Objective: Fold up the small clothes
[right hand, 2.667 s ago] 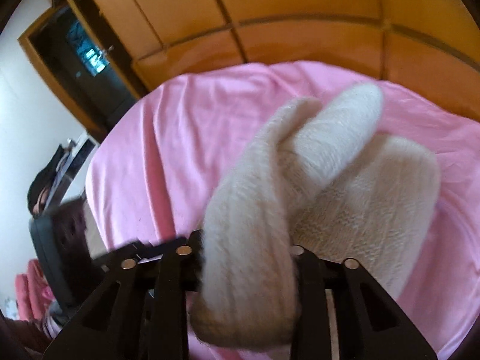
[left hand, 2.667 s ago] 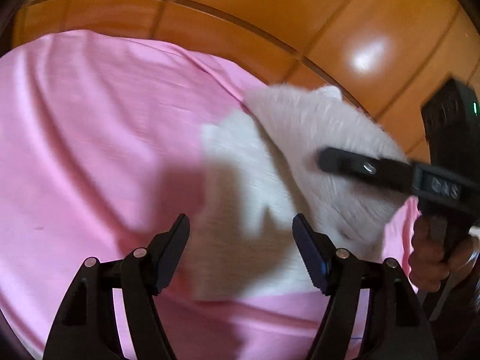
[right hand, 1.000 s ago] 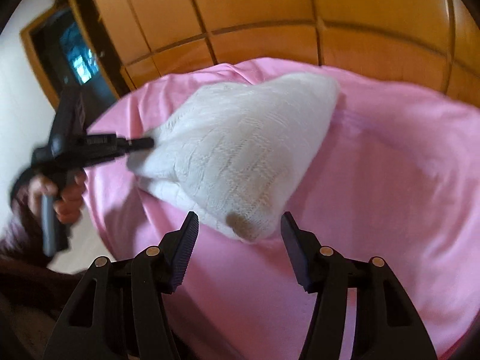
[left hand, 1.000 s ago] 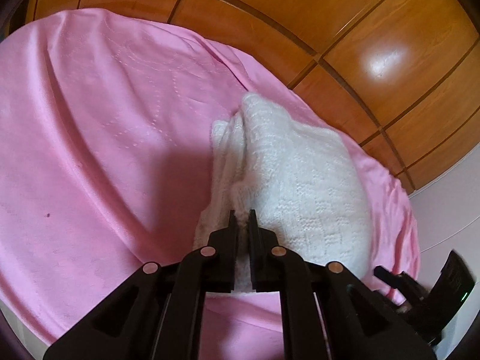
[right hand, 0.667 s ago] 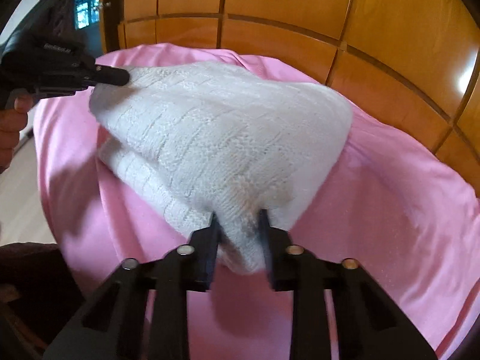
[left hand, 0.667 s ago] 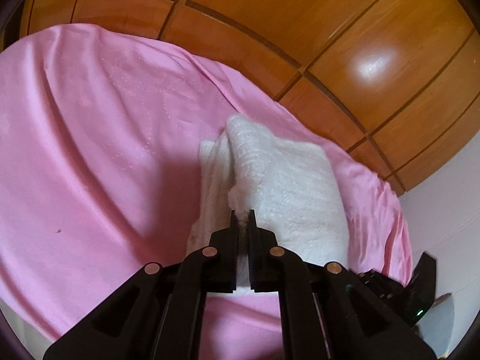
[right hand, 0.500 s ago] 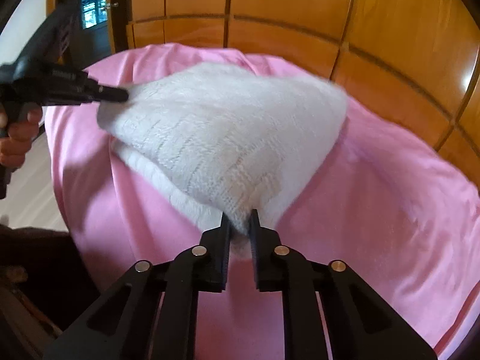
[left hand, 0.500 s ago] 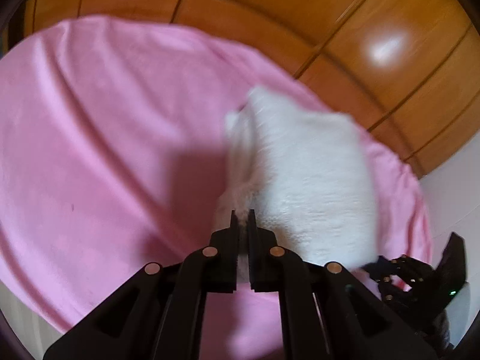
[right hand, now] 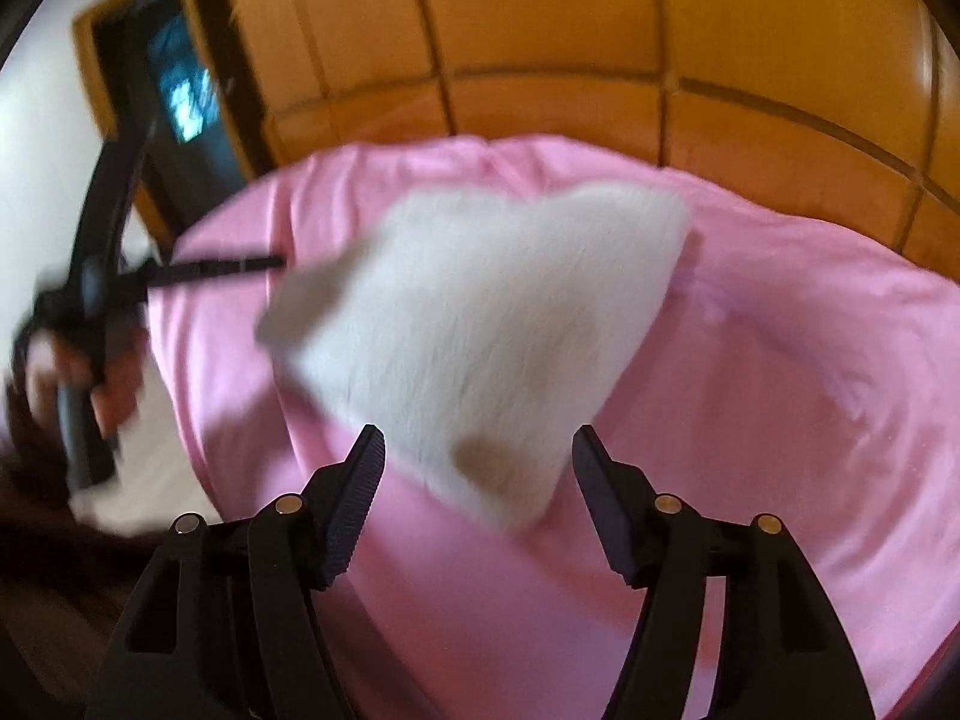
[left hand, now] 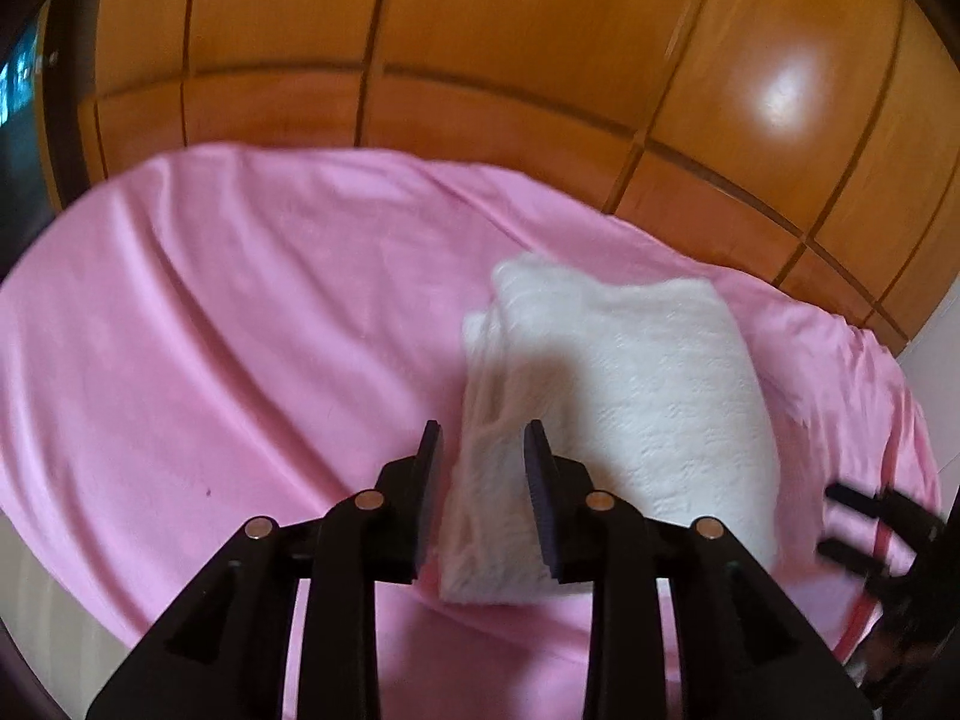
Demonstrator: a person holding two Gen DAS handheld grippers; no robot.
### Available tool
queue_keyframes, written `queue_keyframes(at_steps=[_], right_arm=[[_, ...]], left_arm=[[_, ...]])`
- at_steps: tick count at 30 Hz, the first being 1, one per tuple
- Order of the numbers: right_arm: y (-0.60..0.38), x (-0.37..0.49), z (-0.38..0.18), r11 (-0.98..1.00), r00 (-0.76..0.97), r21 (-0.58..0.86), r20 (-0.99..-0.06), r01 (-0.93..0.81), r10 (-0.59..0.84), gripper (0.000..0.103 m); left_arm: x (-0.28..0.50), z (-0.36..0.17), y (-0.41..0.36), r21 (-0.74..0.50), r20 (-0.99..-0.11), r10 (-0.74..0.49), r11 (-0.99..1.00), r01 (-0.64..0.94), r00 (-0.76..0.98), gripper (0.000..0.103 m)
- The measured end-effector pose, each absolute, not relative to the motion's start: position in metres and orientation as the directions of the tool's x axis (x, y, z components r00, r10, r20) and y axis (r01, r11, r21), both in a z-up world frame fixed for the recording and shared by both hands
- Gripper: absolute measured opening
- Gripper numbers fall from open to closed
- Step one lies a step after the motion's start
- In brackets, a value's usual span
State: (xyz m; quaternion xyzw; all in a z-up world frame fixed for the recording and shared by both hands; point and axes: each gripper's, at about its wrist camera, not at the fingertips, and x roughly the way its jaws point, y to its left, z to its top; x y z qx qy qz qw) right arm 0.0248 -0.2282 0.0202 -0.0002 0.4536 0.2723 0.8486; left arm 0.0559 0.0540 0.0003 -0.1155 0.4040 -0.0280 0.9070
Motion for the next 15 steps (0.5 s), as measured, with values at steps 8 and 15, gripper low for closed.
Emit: queue_keyframes(at_steps=[8,15], right_arm=[[-0.189,0.069,-0.023,0.888,0.417,0.234,-0.816,-0.396,0.401,0.064],[-0.179,0.059,-0.028,0.897,0.462,0.160,-0.812,-0.412,0.357,0.068]], left_arm=[[0.057,0.012,0.034,-0.179,-0.714,-0.133,0.984,0.004,0.688,0.042],[0.054,0.013,0.026,-0.171,-0.703,-0.137,0.985,0.021,0.698,0.048]])
